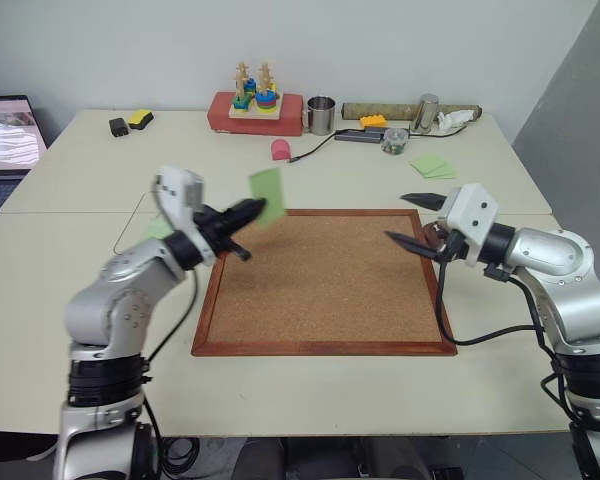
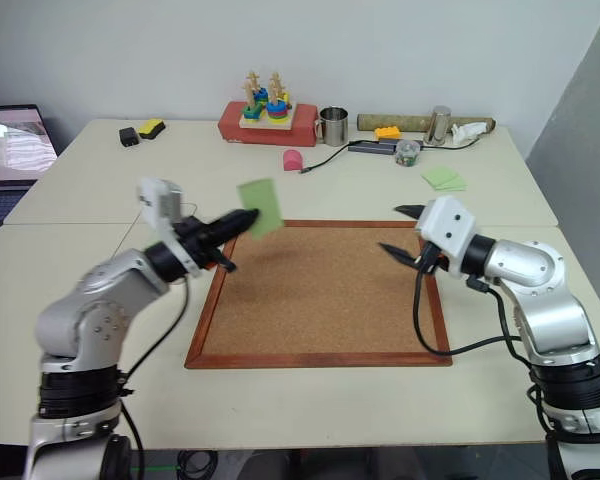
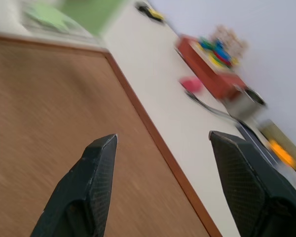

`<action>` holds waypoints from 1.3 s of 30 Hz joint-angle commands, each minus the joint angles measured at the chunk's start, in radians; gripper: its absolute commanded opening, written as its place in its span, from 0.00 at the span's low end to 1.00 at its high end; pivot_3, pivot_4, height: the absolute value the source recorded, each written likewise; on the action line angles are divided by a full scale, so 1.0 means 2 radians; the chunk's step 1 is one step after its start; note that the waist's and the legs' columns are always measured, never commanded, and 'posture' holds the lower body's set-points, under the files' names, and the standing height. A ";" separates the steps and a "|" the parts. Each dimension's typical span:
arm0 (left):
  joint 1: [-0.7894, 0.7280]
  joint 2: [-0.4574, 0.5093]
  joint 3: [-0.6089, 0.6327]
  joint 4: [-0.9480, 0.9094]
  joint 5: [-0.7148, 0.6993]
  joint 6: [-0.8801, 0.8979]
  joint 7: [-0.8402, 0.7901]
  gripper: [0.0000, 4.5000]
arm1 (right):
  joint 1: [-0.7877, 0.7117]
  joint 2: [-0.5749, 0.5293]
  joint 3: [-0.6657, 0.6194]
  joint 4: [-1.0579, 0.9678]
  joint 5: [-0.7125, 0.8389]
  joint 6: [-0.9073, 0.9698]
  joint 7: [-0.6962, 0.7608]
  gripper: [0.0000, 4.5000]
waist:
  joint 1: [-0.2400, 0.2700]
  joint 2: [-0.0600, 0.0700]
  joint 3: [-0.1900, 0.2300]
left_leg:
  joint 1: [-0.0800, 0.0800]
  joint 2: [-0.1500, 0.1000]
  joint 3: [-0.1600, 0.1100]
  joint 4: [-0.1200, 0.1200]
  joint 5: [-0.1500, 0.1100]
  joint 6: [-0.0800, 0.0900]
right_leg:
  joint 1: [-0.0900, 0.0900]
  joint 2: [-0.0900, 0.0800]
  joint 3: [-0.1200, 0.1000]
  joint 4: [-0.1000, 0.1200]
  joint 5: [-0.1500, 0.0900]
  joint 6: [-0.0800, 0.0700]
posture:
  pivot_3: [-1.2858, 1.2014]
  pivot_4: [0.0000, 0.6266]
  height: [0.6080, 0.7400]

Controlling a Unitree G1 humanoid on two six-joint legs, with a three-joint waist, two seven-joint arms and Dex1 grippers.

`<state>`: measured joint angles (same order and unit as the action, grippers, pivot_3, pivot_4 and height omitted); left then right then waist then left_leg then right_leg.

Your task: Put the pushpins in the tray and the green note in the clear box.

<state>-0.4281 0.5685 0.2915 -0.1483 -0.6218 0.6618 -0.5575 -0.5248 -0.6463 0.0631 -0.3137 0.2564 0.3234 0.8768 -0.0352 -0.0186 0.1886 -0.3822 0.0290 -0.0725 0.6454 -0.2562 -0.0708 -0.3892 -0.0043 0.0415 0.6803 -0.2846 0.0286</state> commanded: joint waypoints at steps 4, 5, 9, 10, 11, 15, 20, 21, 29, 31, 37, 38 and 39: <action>-0.006 0.044 0.037 0.055 0.065 -0.035 0.051 0.00 | -0.046 0.020 0.022 -0.029 0.040 0.046 0.018 0.69 | 0.006 -0.001 0.000 | 0.000 0.000 -0.001 0.000 0.000 0.000 | 0.000 0.000 -0.001 0.000 0.000 0.000 | 0.52 0.24 1.00; -0.012 0.048 0.031 0.073 0.082 -0.044 0.061 0.00 | -0.053 0.026 0.032 -0.028 0.040 0.051 0.019 0.69 | 0.006 -0.001 0.000 | -0.001 0.000 -0.001 0.000 0.000 0.000 | 0.000 0.000 -0.001 -0.001 0.000 0.000 | 0.52 0.24 1.00; -0.032 0.054 0.003 0.131 0.132 -0.073 0.069 0.00 | -0.079 0.048 0.062 -0.009 0.024 0.049 0.019 0.69 | 0.004 -0.001 0.000 | -0.001 0.000 -0.001 0.000 0.000 0.000 | 0.000 0.000 -0.001 0.000 0.000 0.000 | 0.52 0.24 1.00; -0.037 0.055 -0.005 0.145 0.142 -0.080 0.066 0.00 | -0.085 0.053 0.067 -0.004 0.023 0.049 0.018 0.69 | 0.004 -0.001 0.000 | -0.001 0.000 -0.001 0.000 0.000 0.000 | 0.000 0.000 -0.001 0.000 0.000 0.000 | 0.52 0.24 1.00; -0.041 0.057 -0.013 0.158 0.153 -0.087 0.064 0.00 | -0.088 0.056 0.070 0.000 0.021 0.049 0.017 0.69 | 0.004 -0.001 0.000 | -0.001 0.000 -0.001 0.000 0.000 0.000 | 0.000 0.000 -0.001 0.000 0.000 0.000 | 0.52 0.24 1.00; -0.049 0.069 -0.038 0.189 0.190 -0.106 0.059 0.00 | -0.093 0.062 0.074 0.003 0.018 0.048 0.018 0.69 | 0.003 -0.001 0.000 | -0.001 0.000 0.000 0.000 0.000 0.000 | 0.000 0.000 -0.001 0.000 0.000 0.000 | 0.52 0.24 1.00; -0.055 0.074 -0.039 0.212 0.210 -0.119 0.065 0.19 | -0.088 0.061 0.071 -0.001 0.019 0.052 0.015 0.71 | 0.003 -0.001 0.000 | -0.001 0.000 0.000 0.000 0.000 0.000 | -0.001 0.000 -0.001 0.000 0.000 0.000 | 0.52 0.24 1.00; -0.056 0.074 -0.039 0.214 0.212 -0.121 0.064 0.24 | -0.087 0.060 0.070 -0.002 0.020 0.053 0.014 0.71 | 0.003 -0.001 0.000 | -0.001 0.000 -0.001 0.000 0.000 0.000 | -0.001 0.000 -0.001 0.000 0.000 0.000 | 0.52 0.24 1.00; -0.057 0.079 -0.049 0.216 0.234 -0.135 0.051 0.61 | -0.085 0.059 0.066 -0.002 0.021 0.057 0.012 0.71 | 0.003 -0.001 0.000 | -0.001 0.000 0.000 0.000 0.000 0.000 | -0.001 0.000 -0.001 0.000 0.000 0.000 | 0.52 0.24 1.00; -0.053 0.082 -0.057 0.213 0.246 -0.143 0.046 0.70 | -0.086 0.059 0.066 -0.002 0.022 0.057 0.012 0.71 | 0.003 -0.001 0.000 | -0.001 0.000 0.000 0.000 0.000 0.000 | -0.001 0.000 -0.001 0.000 0.000 0.000 | 0.52 0.24 1.00; -0.053 0.078 -0.051 0.208 0.247 -0.150 0.042 0.93 | -0.088 0.061 0.065 0.000 0.022 0.057 0.011 0.71 | 0.003 -0.001 0.000 | -0.001 0.000 -0.001 0.000 0.000 0.000 | -0.001 0.000 -0.001 0.000 0.000 0.000 | 0.52 0.24 1.00; -0.053 0.077 -0.047 0.206 0.243 -0.147 0.040 0.97 | -0.088 0.061 0.065 0.000 0.022 0.057 0.011 0.71 | 0.003 -0.001 0.000 | -0.001 0.000 -0.001 0.000 0.000 0.000 | -0.001 0.000 -0.001 0.000 0.000 0.000 | 0.52 0.24 1.00; -0.052 0.076 -0.044 0.202 0.239 -0.145 0.039 1.00 | -0.088 0.061 0.065 0.001 0.023 0.056 0.011 0.71 | 0.003 -0.001 0.000 | -0.001 0.000 0.000 0.000 0.000 0.000 | -0.001 0.000 -0.001 0.000 0.000 0.000 | 0.52 0.24 1.00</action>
<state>-0.5238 0.7064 0.1743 0.3015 -0.1343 0.3829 -0.4726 -0.6870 -0.5268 0.2186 -0.2861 0.2953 0.4399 0.9083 -0.0299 -0.0198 0.1891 -0.3848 0.0287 -0.0734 0.6449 -0.2563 -0.0706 -0.3915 -0.0051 0.0395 0.6804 -0.2846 0.0284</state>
